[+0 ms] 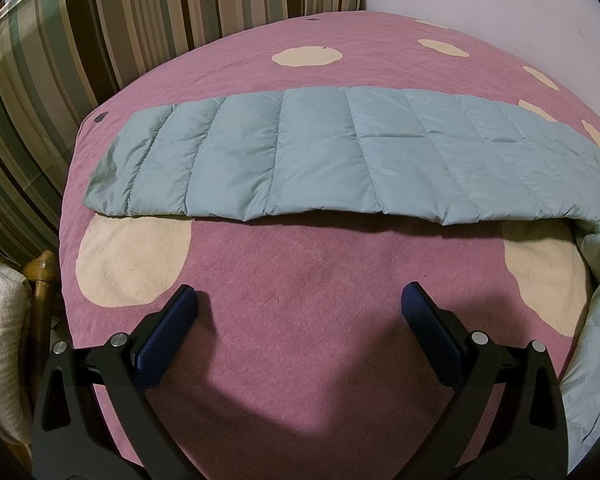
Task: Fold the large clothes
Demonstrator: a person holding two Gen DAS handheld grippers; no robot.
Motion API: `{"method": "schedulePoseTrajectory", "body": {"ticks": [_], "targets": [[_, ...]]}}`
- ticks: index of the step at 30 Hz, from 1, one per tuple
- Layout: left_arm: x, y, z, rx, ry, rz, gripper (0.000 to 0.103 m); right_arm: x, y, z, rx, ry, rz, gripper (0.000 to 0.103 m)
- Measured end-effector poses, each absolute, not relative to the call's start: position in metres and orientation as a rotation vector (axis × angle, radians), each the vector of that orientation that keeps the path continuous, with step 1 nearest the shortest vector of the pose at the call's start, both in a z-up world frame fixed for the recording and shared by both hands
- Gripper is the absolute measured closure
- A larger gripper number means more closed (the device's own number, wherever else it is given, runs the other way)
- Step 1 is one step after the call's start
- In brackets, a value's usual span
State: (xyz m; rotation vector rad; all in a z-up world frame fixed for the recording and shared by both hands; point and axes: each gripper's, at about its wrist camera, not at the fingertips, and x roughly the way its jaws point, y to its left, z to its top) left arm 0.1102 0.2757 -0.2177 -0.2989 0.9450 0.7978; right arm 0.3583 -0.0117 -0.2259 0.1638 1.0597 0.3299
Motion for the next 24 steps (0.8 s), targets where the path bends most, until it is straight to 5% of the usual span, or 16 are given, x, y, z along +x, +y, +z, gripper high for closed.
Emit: {"method": "schedulePoseTrajectory", "body": {"ticks": [3, 10, 15, 24], "targets": [[0.110, 0.276, -0.218, -0.299, 0.945, 0.798, 0.002, 0.349, -0.006, -0.218, 0.186, 1.067, 0.400, 0.054], [0.110, 0.276, -0.218, -0.293, 0.947, 0.801, 0.002, 0.311, -0.036, -0.171, 0.233, 0.988, 0.535, 0.054], [0.109, 0.277, -0.218, -0.288, 0.949, 0.802, 0.002, 0.321, -0.136, -0.153, 0.251, 0.898, 0.355, 0.081], [0.108, 0.277, -0.218, -0.286, 0.949, 0.802, 0.002, 0.404, -0.304, -0.210, 0.407, 0.971, -0.038, 0.084]]}}
